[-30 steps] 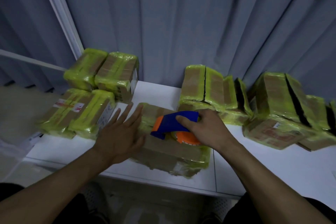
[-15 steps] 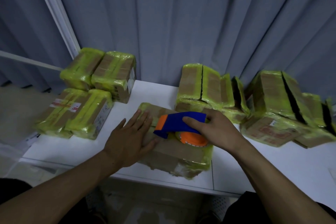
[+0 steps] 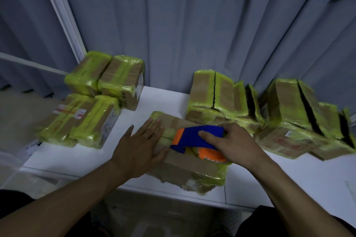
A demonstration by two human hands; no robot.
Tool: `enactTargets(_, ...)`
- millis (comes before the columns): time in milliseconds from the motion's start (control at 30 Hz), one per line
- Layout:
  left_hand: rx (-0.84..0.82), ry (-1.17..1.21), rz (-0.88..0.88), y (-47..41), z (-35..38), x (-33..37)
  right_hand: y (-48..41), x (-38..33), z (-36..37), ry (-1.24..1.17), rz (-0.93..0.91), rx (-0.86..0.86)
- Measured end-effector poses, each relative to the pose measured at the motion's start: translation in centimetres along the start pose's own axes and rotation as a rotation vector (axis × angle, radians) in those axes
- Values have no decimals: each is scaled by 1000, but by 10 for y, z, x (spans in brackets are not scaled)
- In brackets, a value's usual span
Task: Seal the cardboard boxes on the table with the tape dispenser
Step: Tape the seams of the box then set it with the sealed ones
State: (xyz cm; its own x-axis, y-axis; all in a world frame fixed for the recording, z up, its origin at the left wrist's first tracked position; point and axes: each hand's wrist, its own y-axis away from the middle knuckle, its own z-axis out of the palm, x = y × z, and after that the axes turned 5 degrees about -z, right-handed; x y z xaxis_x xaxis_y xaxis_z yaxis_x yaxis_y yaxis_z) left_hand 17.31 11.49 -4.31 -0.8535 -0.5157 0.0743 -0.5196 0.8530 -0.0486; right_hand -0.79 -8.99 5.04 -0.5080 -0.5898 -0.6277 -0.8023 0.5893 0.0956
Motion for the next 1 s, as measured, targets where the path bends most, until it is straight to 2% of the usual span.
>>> enactTargets(200,-38,-51,-89,-4,-12,-22,-15,-22,24,-135,-49,-10)
enactTargets(400,-17,21,17,-5,-5,-17,-20,-21,26,-196,-19,-36)
enactTargets(633,51,-9,8,-3,0,-15,-12,-17,20,-169,-38,-30)
enactTargets(1000,34,-20,17,-7,2,-14,6,7,-17,-79,6,-8)
